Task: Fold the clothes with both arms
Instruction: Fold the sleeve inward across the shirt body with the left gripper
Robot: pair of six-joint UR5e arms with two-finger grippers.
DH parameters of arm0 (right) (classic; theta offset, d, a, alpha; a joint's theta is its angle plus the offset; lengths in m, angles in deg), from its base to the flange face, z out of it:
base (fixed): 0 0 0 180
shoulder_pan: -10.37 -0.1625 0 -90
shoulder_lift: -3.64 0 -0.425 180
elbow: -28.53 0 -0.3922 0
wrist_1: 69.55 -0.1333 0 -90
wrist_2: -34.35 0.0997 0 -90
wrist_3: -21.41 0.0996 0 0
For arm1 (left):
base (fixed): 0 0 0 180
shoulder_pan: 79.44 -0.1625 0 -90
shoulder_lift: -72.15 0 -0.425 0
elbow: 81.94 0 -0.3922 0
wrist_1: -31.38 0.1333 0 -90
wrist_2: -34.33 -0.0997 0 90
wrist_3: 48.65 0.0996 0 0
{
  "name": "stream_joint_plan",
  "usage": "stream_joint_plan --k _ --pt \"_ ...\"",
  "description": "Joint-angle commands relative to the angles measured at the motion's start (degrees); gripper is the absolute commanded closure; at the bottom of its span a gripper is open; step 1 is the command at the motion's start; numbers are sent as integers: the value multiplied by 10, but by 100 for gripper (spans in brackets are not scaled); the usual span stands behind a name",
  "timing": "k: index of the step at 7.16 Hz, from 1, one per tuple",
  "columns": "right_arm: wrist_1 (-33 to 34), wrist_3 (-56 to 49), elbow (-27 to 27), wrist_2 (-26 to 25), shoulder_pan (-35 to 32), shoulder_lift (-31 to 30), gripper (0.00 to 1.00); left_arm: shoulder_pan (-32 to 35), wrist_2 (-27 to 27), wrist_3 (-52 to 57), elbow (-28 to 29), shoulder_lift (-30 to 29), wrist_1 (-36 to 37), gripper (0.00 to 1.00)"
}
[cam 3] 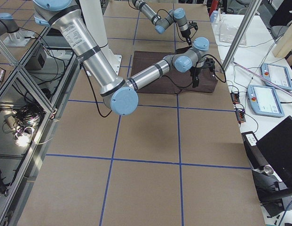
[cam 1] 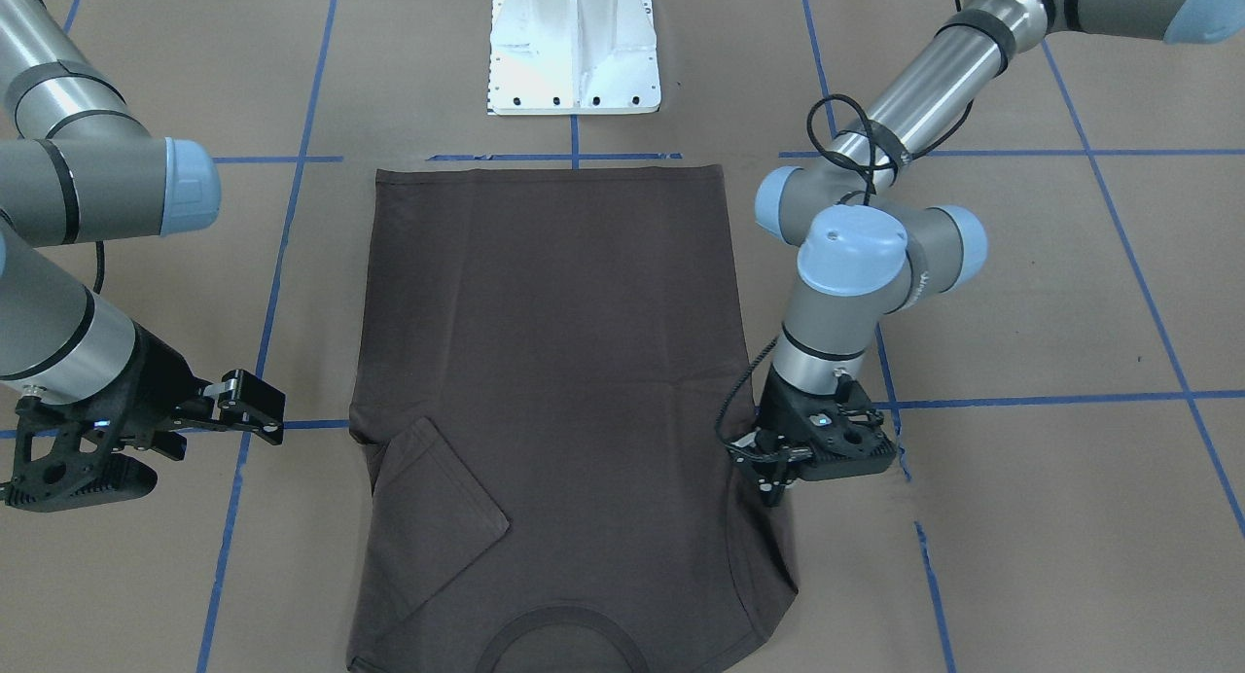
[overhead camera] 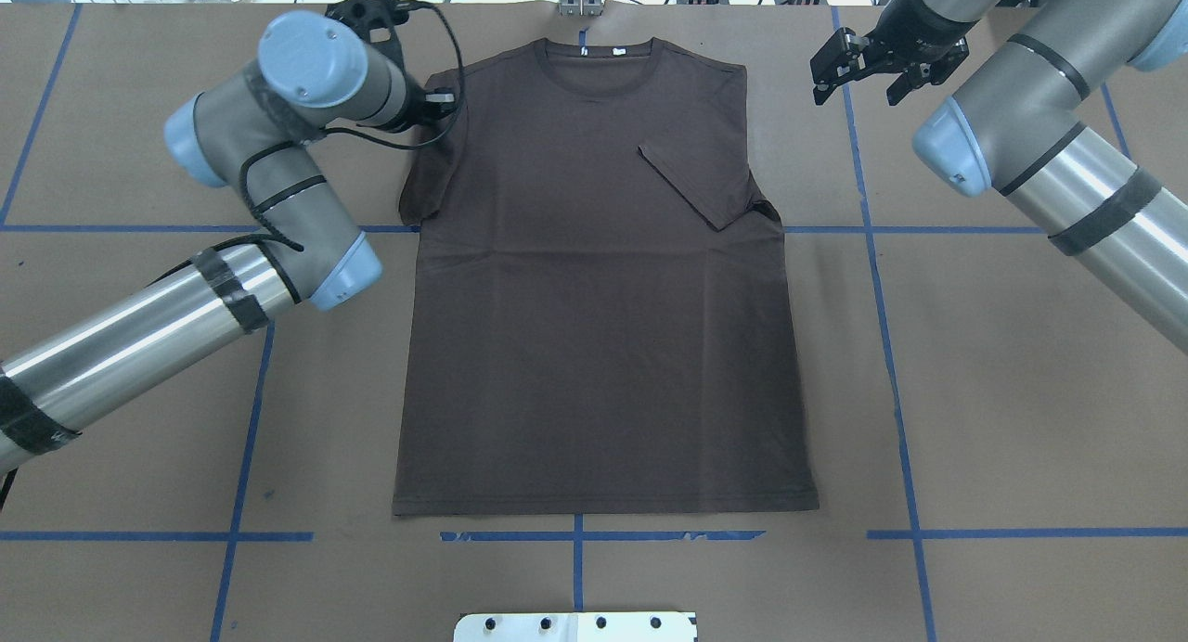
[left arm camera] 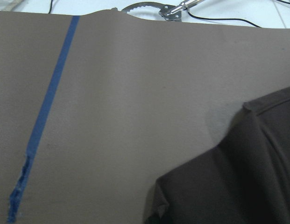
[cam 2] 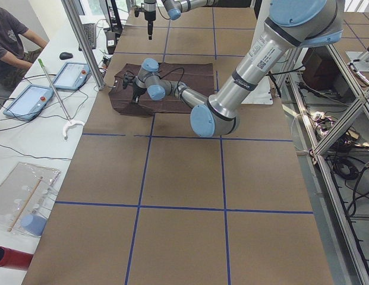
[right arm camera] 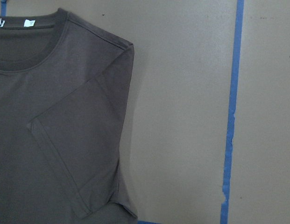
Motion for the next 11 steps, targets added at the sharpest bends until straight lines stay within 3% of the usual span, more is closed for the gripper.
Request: stream_joint_plan --k 1,2,7,8,9,11 --pt "0 0 -2 0 -1 -2 0 -20 -1 -67 118 -95 -26 100" --pt "0 0 -2 0 -1 -2 0 -21 -1 -69 149 -101 -61 100" --pt "0 0 0 0 0 -1 0 -34 -1 -75 152 -113 -75 100" --pt "0 0 0 0 -1 -1 0 -35 -1 -74 151 -113 -77 77" --pt "0 0 0 0 -1 -1 0 -35 0 -70 151 -112 -94 1" --pt "0 1 -2 0 -1 -3 0 -34 2 -66 127 -108 -94 0"
